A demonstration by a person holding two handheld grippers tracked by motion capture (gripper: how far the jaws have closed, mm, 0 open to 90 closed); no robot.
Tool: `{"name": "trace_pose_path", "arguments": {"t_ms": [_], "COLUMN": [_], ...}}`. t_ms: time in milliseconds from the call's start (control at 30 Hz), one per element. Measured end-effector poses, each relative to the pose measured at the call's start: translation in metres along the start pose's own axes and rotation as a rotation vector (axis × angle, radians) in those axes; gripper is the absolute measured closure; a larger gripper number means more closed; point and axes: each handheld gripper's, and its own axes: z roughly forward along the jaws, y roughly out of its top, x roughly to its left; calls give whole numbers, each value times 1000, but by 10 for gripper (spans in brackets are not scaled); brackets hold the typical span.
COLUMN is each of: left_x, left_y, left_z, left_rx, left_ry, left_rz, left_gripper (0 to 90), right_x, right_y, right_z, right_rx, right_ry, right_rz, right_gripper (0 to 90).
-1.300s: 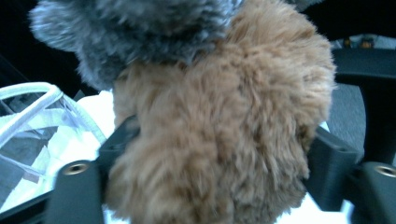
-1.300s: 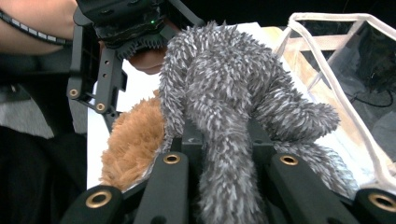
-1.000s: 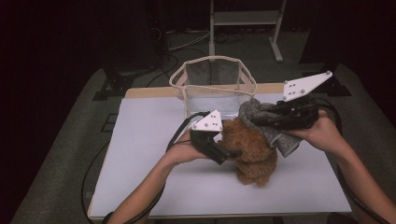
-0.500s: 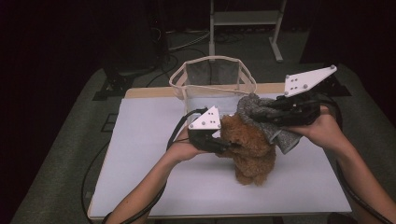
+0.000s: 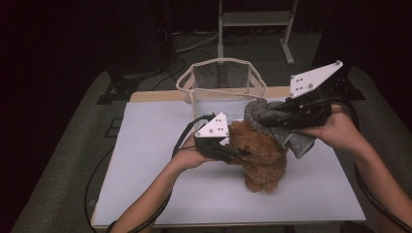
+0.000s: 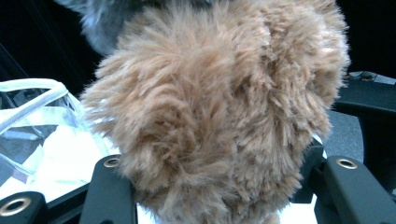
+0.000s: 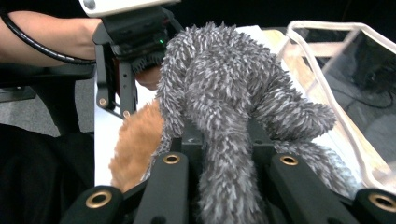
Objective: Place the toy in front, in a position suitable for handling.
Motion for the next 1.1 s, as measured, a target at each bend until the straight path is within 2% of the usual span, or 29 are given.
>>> {"name": "trace_pose_path", "arguments": {"t_ms": [133, 200, 267, 367, 467, 667, 767, 900, 1033, 1067, 1100], "left_x": [-5, -9, -9, -7, -3, -1, 0, -1, -4, -6, -8], "left_y": [6, 9, 9, 5, -2, -12, -14, -15, -13, -12, -11], "left_z": [6, 8, 7, 1, -7, -20, -23, -29, -44, -46, -48], "left_rx": [15, 26, 35, 33, 26, 37, 57, 117, 114, 120, 148], "left_ry": [-6, -5, -7, -5, 3, 14, 8, 28, 33, 40, 54], "left_rz": [32, 55, 61, 50, 20, -5, -32, -20, -20, -17, 1], "left_gripper": [419, 416, 416, 416, 415, 403, 328, 190, 148, 135, 128], "right_x": [4, 5, 6, 4, 0, -2, -1, -3, -4, -4, -3], "right_y": [6, 11, 14, 11, 4, -9, -12, -11, -8, -7, -5], "right_z": [3, 10, 15, 13, 3, -9, 2, 20, 36, 40, 45], "right_rx": [25, 29, 36, 20, 6, -53, -72, -94, -111, -114, -117], "right_ry": [2, 14, 23, 16, -7, -16, -5, 9, 32, 38, 45], "right_rz": [-19, -31, -34, -33, -11, 22, 30, 38, 37, 36, 34], "right_gripper": [745, 745, 745, 745, 744, 743, 743, 743, 743, 744, 744]}}
